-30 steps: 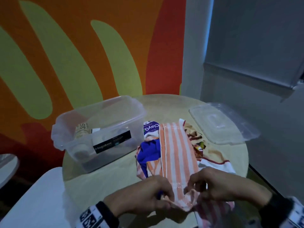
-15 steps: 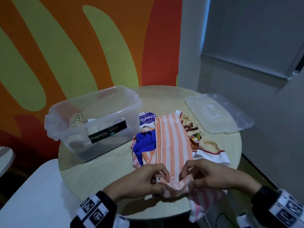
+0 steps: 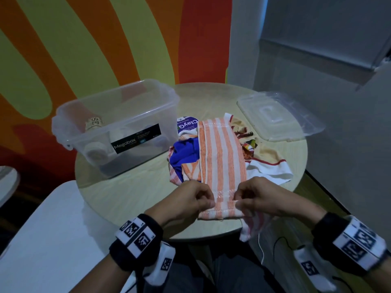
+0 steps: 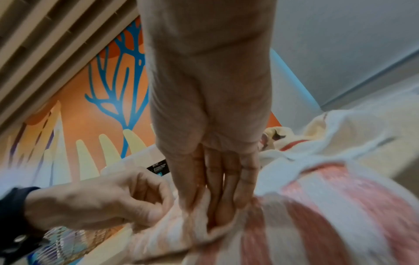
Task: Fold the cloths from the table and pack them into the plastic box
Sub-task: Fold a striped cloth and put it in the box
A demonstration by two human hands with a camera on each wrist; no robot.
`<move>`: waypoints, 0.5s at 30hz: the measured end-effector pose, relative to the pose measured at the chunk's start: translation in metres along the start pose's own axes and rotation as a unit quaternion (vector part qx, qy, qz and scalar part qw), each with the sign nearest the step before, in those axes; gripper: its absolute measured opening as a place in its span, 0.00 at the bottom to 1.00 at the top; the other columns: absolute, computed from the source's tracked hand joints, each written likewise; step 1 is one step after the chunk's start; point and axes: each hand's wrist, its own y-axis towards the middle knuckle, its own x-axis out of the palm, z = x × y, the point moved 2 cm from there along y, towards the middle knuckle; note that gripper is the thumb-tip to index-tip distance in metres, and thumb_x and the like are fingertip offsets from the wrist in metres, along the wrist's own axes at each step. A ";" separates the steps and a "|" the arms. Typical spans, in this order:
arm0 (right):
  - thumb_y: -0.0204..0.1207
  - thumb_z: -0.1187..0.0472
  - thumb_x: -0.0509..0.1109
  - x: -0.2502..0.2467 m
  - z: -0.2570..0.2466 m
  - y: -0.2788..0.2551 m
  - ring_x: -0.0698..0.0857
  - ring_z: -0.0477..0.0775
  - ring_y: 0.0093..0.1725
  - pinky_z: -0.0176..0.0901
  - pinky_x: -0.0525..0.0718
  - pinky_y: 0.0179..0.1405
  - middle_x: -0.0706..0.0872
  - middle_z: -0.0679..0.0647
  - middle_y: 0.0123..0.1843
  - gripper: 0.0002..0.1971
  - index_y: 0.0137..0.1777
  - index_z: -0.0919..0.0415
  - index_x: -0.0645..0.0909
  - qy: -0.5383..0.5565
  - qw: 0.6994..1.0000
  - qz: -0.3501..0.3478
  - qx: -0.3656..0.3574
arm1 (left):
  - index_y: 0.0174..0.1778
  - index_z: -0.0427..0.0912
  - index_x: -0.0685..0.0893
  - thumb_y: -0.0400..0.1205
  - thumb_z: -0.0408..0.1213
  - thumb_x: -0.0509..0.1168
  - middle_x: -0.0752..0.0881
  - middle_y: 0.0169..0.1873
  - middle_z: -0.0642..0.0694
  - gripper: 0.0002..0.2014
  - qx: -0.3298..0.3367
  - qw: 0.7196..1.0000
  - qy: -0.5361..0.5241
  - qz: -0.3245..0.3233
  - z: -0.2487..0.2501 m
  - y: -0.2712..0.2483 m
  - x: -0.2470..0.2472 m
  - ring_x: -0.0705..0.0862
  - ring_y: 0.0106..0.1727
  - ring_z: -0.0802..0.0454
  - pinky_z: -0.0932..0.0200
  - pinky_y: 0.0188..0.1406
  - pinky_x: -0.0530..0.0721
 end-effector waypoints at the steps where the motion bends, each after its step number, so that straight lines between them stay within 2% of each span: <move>1: 0.78 0.59 0.77 -0.003 -0.003 0.002 0.89 0.46 0.40 0.39 0.85 0.40 0.91 0.48 0.40 0.05 0.42 0.53 0.87 -0.023 1.000 -0.010 0.001 | 0.46 0.46 0.90 0.84 0.38 0.73 0.89 0.43 0.55 0.03 -0.001 1.000 0.015 0.003 0.001 0.002 -0.003 0.85 0.43 0.62 0.69 0.41 0.78; 3: 0.78 0.55 0.78 -0.014 -0.014 0.005 0.88 0.44 0.41 0.38 0.86 0.41 0.91 0.47 0.41 0.06 0.41 0.50 0.86 -0.057 0.997 -0.051 0.001 | 0.47 0.47 0.89 0.84 0.37 0.72 0.89 0.42 0.55 0.02 0.000 0.999 0.031 -0.011 0.006 0.006 -0.008 0.86 0.43 0.60 0.65 0.42 0.79; 5: 0.78 0.49 0.79 -0.033 -0.022 0.013 0.88 0.42 0.37 0.38 0.85 0.37 0.91 0.45 0.39 0.08 0.42 0.51 0.88 -0.035 0.997 -0.064 0.003 | 0.49 0.46 0.89 0.84 0.36 0.73 0.88 0.41 0.57 0.01 0.003 0.997 0.041 -0.064 0.012 0.005 -0.010 0.86 0.42 0.61 0.64 0.43 0.80; 6: 0.78 0.48 0.78 -0.046 -0.024 0.019 0.88 0.42 0.35 0.36 0.84 0.34 0.91 0.45 0.37 0.10 0.43 0.53 0.88 -0.012 0.999 -0.032 0.012 | 0.51 0.46 0.90 0.83 0.36 0.74 0.88 0.40 0.58 0.02 0.009 0.995 0.042 -0.091 0.016 0.003 -0.010 0.85 0.42 0.63 0.63 0.44 0.81; 8: 0.80 0.48 0.76 -0.068 -0.016 0.037 0.88 0.47 0.34 0.36 0.81 0.30 0.91 0.50 0.36 0.13 0.42 0.58 0.89 0.009 0.996 0.074 0.047 | 0.53 0.47 0.90 0.84 0.37 0.74 0.88 0.41 0.58 0.04 0.027 0.992 0.019 -0.124 0.024 -0.004 -0.012 0.84 0.42 0.65 0.60 0.47 0.83; 11: 0.82 0.49 0.74 -0.080 0.002 0.069 0.83 0.49 0.31 0.37 0.74 0.27 0.89 0.58 0.36 0.19 0.42 0.67 0.88 0.019 0.979 0.173 0.110 | 0.56 0.46 0.90 0.86 0.36 0.72 0.90 0.48 0.54 0.05 0.069 0.988 -0.029 -0.137 0.042 -0.020 -0.018 0.85 0.47 0.62 0.60 0.51 0.83; 13: 0.83 0.48 0.73 -0.079 0.008 0.088 0.80 0.47 0.28 0.35 0.72 0.25 0.86 0.54 0.32 0.21 0.41 0.68 0.87 0.084 0.965 0.202 0.147 | 0.58 0.41 0.90 0.86 0.34 0.71 0.90 0.50 0.52 0.06 0.093 0.982 -0.064 -0.151 0.054 -0.034 -0.023 0.85 0.50 0.61 0.64 0.53 0.82; 15: 0.84 0.49 0.72 -0.079 0.010 0.109 0.78 0.46 0.26 0.34 0.72 0.25 0.82 0.50 0.28 0.20 0.36 0.63 0.82 0.122 0.952 0.230 0.161 | 0.58 0.39 0.90 0.86 0.33 0.71 0.89 0.49 0.53 0.07 0.111 0.976 -0.077 -0.169 0.061 -0.043 -0.028 0.86 0.52 0.61 0.64 0.55 0.81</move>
